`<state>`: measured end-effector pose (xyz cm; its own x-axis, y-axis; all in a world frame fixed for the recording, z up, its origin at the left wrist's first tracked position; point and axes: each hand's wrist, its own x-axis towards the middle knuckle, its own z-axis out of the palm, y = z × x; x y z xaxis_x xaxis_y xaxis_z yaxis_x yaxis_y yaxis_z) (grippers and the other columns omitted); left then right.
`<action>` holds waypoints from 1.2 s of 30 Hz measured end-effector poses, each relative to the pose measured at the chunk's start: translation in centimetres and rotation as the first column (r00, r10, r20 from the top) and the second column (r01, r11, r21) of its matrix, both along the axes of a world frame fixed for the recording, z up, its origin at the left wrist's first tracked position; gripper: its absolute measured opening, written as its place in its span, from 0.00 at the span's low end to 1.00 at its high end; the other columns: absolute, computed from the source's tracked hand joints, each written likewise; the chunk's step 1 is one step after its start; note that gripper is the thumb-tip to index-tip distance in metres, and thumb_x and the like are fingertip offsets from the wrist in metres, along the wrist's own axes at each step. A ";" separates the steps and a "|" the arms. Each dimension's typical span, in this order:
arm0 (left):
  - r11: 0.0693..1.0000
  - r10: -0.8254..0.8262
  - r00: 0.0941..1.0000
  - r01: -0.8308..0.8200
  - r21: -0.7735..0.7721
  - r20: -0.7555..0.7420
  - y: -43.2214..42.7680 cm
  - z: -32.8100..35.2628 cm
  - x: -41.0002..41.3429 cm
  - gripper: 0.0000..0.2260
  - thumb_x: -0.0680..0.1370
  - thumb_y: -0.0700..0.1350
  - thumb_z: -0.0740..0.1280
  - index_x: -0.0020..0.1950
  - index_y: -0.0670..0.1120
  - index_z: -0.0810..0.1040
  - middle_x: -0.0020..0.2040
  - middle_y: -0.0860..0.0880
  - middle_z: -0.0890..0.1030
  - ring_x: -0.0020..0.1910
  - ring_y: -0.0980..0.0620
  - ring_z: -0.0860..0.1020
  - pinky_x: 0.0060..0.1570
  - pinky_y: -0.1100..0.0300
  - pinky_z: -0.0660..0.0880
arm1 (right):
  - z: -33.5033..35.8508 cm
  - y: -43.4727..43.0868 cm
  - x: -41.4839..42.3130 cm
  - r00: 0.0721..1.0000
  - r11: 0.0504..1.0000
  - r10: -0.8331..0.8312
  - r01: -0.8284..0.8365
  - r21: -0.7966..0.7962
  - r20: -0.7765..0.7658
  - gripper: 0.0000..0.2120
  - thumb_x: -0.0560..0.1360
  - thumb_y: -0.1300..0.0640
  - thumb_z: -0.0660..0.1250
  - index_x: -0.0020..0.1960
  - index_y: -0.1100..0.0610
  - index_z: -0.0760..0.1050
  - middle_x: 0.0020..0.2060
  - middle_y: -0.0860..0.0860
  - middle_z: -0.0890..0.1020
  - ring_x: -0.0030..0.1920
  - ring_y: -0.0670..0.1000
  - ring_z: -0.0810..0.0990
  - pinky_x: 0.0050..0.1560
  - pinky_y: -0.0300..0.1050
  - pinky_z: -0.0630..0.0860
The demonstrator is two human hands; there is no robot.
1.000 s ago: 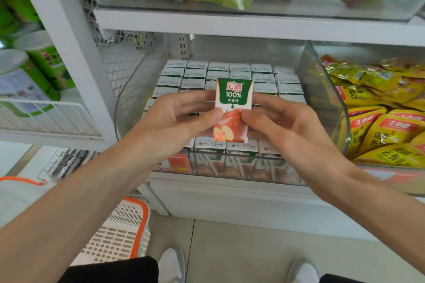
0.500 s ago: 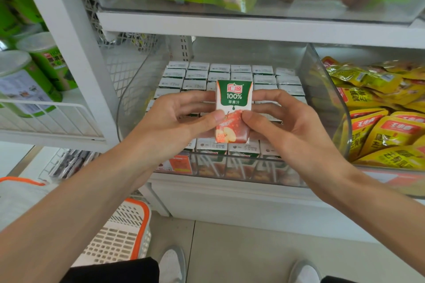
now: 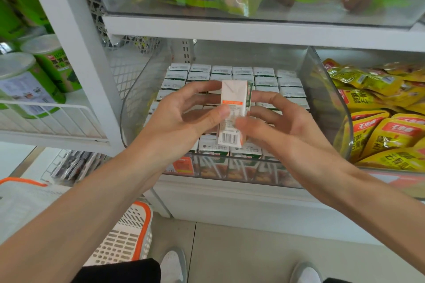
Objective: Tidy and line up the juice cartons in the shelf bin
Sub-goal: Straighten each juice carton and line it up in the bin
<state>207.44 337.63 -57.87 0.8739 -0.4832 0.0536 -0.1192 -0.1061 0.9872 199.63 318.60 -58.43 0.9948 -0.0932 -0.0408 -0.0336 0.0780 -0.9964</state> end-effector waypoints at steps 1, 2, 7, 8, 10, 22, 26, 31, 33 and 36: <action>1.000 -0.019 1.000 0.018 0.021 0.016 0.0 0.0 0.0 0.18 0.78 0.49 0.73 0.69 0.55 0.80 0.61 0.60 0.85 0.60 0.62 0.83 0.59 0.63 0.80 | 0.0 0.0 0.0 1.000 1.000 -0.003 0.003 -0.022 0.015 0.21 0.77 0.60 0.76 0.67 0.54 0.75 0.55 0.53 0.88 0.57 0.57 0.87 0.59 0.42 0.83; 0.998 -0.046 0.999 0.045 0.038 0.024 0.1 0.1 -0.1 0.18 0.78 0.50 0.72 0.69 0.55 0.80 0.62 0.61 0.84 0.62 0.64 0.82 0.62 0.64 0.79 | -0.1 0.0 0.0 1.000 0.999 -0.013 0.014 -0.036 0.028 0.22 0.76 0.60 0.77 0.68 0.54 0.75 0.56 0.53 0.88 0.56 0.56 0.87 0.57 0.40 0.83; 0.995 -0.096 0.995 0.097 0.030 -0.022 0.1 0.0 -0.2 0.17 0.80 0.49 0.70 0.70 0.54 0.80 0.62 0.58 0.85 0.61 0.61 0.83 0.60 0.68 0.78 | -0.1 0.0 0.2 0.996 0.987 -0.078 0.084 -0.138 0.052 0.23 0.73 0.57 0.80 0.67 0.49 0.80 0.60 0.51 0.85 0.62 0.50 0.85 0.60 0.49 0.84; 0.996 -0.086 0.996 0.086 0.015 -0.036 0.1 -0.1 -0.1 0.17 0.79 0.49 0.71 0.68 0.55 0.80 0.60 0.57 0.86 0.59 0.60 0.84 0.56 0.68 0.79 | -0.2 -0.1 0.3 0.995 0.985 -0.086 0.093 -0.142 0.054 0.24 0.73 0.57 0.80 0.67 0.49 0.81 0.60 0.53 0.85 0.62 0.49 0.85 0.61 0.49 0.84; 0.997 -0.075 0.996 0.075 -0.005 -0.053 0.1 -0.1 -0.1 0.16 0.77 0.51 0.72 0.65 0.58 0.80 0.55 0.56 0.88 0.56 0.58 0.86 0.51 0.69 0.80 | -0.2 -0.1 0.3 0.995 0.987 -0.089 0.095 -0.128 0.052 0.26 0.72 0.57 0.80 0.69 0.50 0.80 0.60 0.54 0.86 0.60 0.49 0.86 0.62 0.44 0.83; 0.998 -0.053 0.995 0.051 -0.028 -0.083 0.0 0.1 0.0 0.15 0.78 0.49 0.72 0.65 0.58 0.79 0.55 0.55 0.88 0.53 0.54 0.87 0.51 0.66 0.81 | -0.5 -0.3 0.4 0.991 0.996 -0.085 0.086 -0.008 0.099 0.20 0.72 0.62 0.78 0.63 0.61 0.79 0.55 0.52 0.89 0.55 0.51 0.88 0.55 0.41 0.84; 1.000 -0.022 0.998 0.023 0.017 -0.062 0.2 0.1 0.0 0.24 0.74 0.52 0.74 0.70 0.57 0.78 0.58 0.56 0.87 0.56 0.56 0.86 0.61 0.56 0.81 | -0.8 -0.5 0.6 0.989 0.998 -0.048 0.053 -0.030 0.142 0.22 0.72 0.62 0.77 0.65 0.60 0.78 0.57 0.51 0.88 0.59 0.49 0.87 0.60 0.41 0.82; 0.997 0.012 0.999 -0.015 0.078 0.032 0.4 0.2 -0.1 0.24 0.73 0.50 0.78 0.68 0.63 0.80 0.60 0.64 0.84 0.58 0.67 0.82 0.63 0.61 0.76 | -1.1 -0.5 0.6 0.975 0.989 -0.023 0.055 -0.141 0.219 0.22 0.73 0.62 0.78 0.66 0.54 0.79 0.59 0.45 0.87 0.62 0.45 0.85 0.64 0.43 0.81; 0.998 -0.010 0.997 0.005 0.063 0.074 0.3 0.2 -0.1 0.24 0.74 0.42 0.78 0.66 0.60 0.81 0.60 0.65 0.84 0.59 0.67 0.82 0.54 0.71 0.78 | -1.1 -0.6 0.7 0.968 0.983 -0.026 0.071 -0.172 0.250 0.25 0.72 0.65 0.79 0.66 0.54 0.78 0.60 0.46 0.87 0.62 0.47 0.85 0.63 0.47 0.82; 0.996 -0.064 0.981 0.051 0.072 0.181 0.2 0.2 -0.3 0.21 0.75 0.32 0.76 0.63 0.53 0.82 0.60 0.62 0.85 0.61 0.66 0.81 0.55 0.75 0.75 | -1.0 -0.6 0.7 0.955 0.964 -0.023 0.100 -0.246 0.296 0.31 0.68 0.69 0.81 0.67 0.53 0.78 0.60 0.46 0.86 0.62 0.48 0.85 0.60 0.44 0.83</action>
